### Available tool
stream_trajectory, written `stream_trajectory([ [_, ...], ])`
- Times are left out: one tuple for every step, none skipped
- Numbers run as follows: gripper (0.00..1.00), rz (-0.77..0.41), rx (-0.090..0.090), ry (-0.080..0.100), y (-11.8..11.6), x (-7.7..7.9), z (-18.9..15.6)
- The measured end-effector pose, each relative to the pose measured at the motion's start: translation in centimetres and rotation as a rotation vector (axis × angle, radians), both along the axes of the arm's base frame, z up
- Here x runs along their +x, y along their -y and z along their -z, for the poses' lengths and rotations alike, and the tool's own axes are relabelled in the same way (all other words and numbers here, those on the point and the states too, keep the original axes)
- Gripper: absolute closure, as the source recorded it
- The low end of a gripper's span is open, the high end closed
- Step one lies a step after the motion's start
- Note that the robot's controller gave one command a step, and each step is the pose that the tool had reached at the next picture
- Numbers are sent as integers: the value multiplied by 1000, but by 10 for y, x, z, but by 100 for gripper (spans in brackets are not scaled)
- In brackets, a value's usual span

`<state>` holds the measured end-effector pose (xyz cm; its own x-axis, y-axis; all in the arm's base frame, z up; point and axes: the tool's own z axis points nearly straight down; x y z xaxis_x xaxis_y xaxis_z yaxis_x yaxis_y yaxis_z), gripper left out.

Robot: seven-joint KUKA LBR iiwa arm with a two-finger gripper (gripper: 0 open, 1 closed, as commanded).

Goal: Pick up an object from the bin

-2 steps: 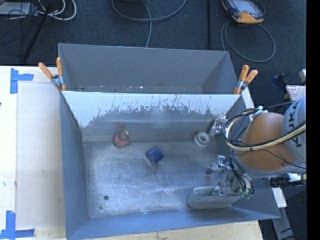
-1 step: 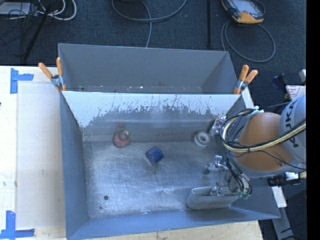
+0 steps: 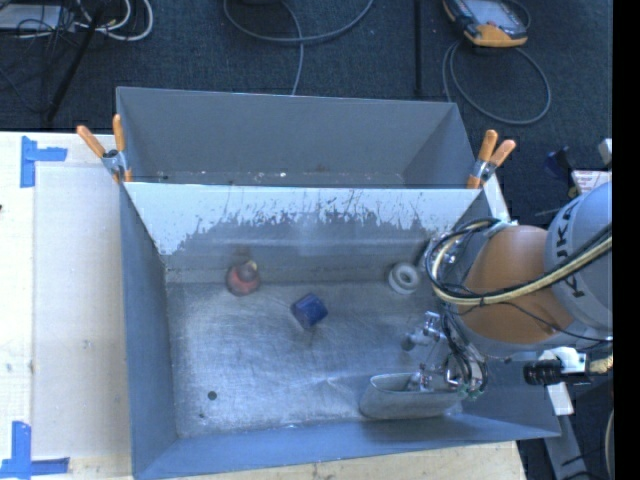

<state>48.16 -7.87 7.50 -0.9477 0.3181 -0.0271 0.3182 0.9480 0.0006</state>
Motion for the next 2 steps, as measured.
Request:
stream_trajectory([
  [100,-8,13,-41,-4,-9,2],
  [100,-134,4,-19,21,5,-169],
])
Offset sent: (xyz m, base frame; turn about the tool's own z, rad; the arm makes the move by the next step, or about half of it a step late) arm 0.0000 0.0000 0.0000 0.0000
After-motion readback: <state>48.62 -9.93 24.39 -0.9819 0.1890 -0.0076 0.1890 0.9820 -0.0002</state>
